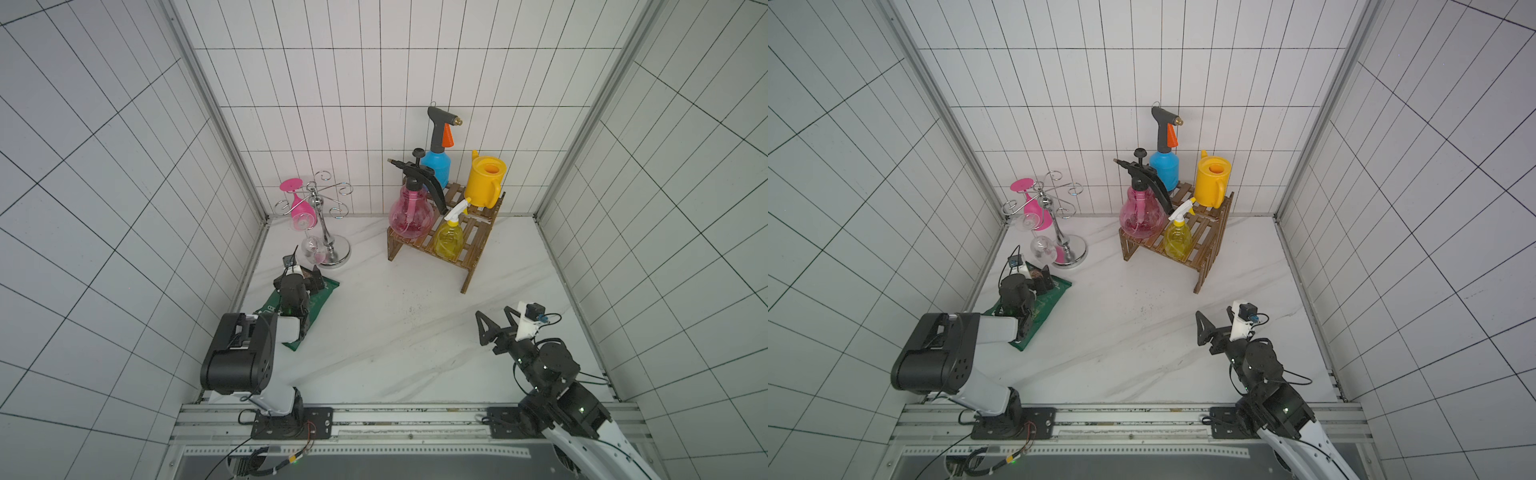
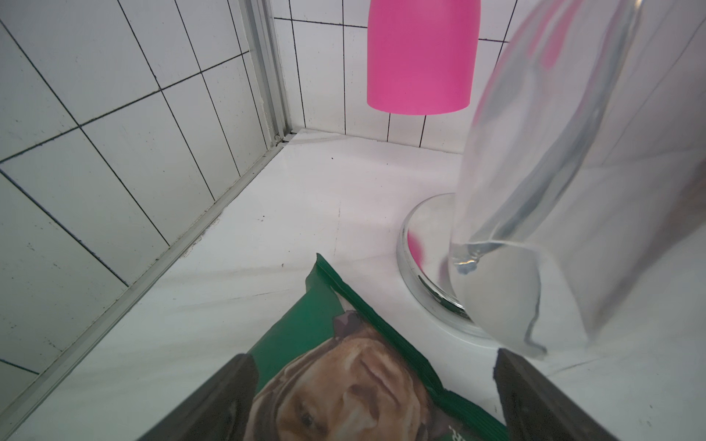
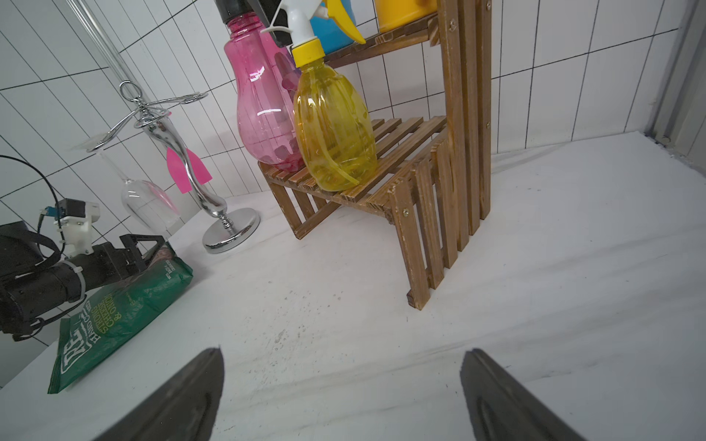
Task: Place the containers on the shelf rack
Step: Reset both arms
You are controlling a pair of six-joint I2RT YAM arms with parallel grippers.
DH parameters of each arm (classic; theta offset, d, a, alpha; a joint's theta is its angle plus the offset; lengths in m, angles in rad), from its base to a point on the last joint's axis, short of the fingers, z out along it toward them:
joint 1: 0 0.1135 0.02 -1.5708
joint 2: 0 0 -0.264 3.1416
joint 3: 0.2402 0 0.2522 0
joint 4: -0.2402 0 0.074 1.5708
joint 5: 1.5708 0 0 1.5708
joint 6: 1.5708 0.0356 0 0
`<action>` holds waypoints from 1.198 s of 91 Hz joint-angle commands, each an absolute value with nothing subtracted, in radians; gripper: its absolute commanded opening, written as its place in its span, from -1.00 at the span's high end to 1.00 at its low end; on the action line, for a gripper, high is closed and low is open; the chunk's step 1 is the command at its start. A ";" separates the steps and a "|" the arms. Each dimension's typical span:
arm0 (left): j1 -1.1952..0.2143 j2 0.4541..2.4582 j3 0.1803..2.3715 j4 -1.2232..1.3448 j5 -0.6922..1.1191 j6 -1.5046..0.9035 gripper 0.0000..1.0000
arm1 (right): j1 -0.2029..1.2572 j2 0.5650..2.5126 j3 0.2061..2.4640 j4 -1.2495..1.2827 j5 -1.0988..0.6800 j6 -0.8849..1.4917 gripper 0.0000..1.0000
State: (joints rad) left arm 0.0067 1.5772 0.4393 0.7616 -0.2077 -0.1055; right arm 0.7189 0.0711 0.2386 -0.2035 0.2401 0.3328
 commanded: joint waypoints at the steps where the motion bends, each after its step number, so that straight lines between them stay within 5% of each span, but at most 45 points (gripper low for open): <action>1: 0.007 1.558 0.454 0.753 -0.196 -0.110 -0.96 | 0.705 0.037 0.249 -0.221 0.330 0.308 -0.98; 35: 0.008 1.558 0.455 0.753 -0.195 -0.110 -0.96 | 0.614 0.104 0.315 -0.186 0.581 0.235 -0.98; 61: 0.007 1.558 0.454 0.753 -0.195 -0.111 -0.96 | 0.324 0.361 0.318 0.022 0.432 0.185 -0.98; 85: 0.008 1.558 0.454 0.754 -0.195 -0.110 -0.96 | 0.014 0.845 0.279 0.414 0.239 0.151 -0.98; 109: 0.007 1.558 0.455 0.754 -0.195 -0.111 -0.96 | -0.033 1.384 0.310 0.886 0.120 0.082 -0.98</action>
